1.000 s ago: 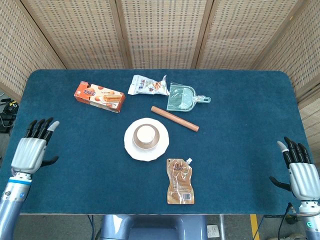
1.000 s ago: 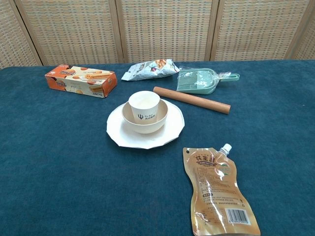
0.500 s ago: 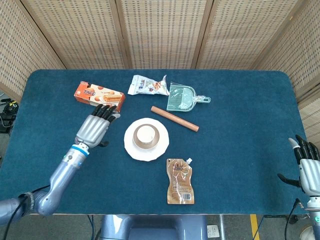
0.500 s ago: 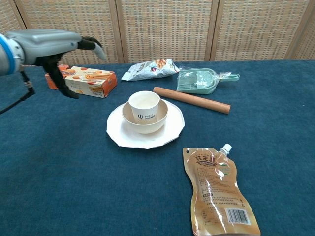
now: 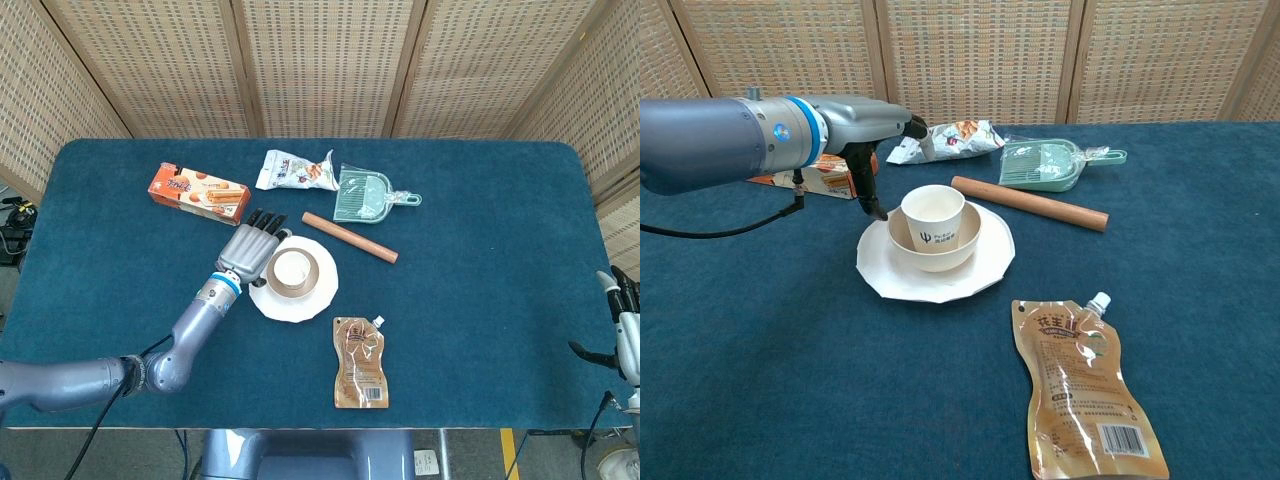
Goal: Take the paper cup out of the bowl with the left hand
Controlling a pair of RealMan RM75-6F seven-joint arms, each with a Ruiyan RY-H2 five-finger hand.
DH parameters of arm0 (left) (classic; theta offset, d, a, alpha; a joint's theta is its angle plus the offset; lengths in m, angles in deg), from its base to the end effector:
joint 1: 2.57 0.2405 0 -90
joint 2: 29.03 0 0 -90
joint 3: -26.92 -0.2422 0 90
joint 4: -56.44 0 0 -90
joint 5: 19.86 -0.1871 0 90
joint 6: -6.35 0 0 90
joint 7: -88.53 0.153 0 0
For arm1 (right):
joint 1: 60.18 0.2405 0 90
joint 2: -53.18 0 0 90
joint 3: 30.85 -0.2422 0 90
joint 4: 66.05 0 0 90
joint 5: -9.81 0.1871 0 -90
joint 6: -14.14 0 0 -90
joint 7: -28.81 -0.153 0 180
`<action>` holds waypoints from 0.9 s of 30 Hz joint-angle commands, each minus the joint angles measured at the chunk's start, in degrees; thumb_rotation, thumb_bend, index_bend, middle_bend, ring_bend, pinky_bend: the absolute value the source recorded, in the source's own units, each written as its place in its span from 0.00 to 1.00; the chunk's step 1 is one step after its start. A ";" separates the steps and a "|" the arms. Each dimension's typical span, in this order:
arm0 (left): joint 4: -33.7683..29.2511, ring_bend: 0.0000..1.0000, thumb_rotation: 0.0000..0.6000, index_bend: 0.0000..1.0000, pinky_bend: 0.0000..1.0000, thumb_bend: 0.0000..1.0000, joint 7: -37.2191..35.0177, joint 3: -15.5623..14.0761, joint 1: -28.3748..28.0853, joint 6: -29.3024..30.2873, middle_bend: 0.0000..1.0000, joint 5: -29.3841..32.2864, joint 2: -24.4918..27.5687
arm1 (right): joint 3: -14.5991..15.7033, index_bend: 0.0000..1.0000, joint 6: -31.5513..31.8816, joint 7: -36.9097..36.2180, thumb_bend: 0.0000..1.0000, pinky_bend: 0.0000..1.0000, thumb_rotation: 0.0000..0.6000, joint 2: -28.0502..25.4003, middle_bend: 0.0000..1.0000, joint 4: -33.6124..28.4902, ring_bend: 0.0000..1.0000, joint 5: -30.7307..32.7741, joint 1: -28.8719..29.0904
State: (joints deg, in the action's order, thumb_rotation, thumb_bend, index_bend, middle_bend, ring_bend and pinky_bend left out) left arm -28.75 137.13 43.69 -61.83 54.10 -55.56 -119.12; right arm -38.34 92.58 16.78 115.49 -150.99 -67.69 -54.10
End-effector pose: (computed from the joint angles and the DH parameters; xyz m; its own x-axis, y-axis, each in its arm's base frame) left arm -0.0587 0.3813 -0.0103 0.6549 0.2542 0.7117 0.7353 -0.4318 -0.5224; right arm -0.3295 -0.2091 0.2060 0.3166 0.0159 0.9484 -0.9404 0.1358 0.3117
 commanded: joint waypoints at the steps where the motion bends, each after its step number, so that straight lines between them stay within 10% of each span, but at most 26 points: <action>1: 2.14 0.00 1.00 0.20 0.00 0.21 -0.01 -0.79 -1.89 -1.06 0.00 1.81 -1.40 | -0.10 0.02 -0.02 -0.21 0.13 0.00 1.00 0.00 0.00 0.16 0.00 0.09 -0.02; 27: 1.69 0.00 1.00 0.48 0.00 0.27 -7.63 -3.61 -6.44 1.16 0.00 0.50 -1.44 | -0.65 0.02 1.14 -1.98 0.13 0.00 1.00 -0.03 0.00 0.74 0.00 -0.22 -0.54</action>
State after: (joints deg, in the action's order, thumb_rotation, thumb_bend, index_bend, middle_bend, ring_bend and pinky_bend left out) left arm -26.46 130.01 40.12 -68.57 54.82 -54.56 -121.19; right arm -38.99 93.71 14.79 115.46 -150.25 -67.91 -54.62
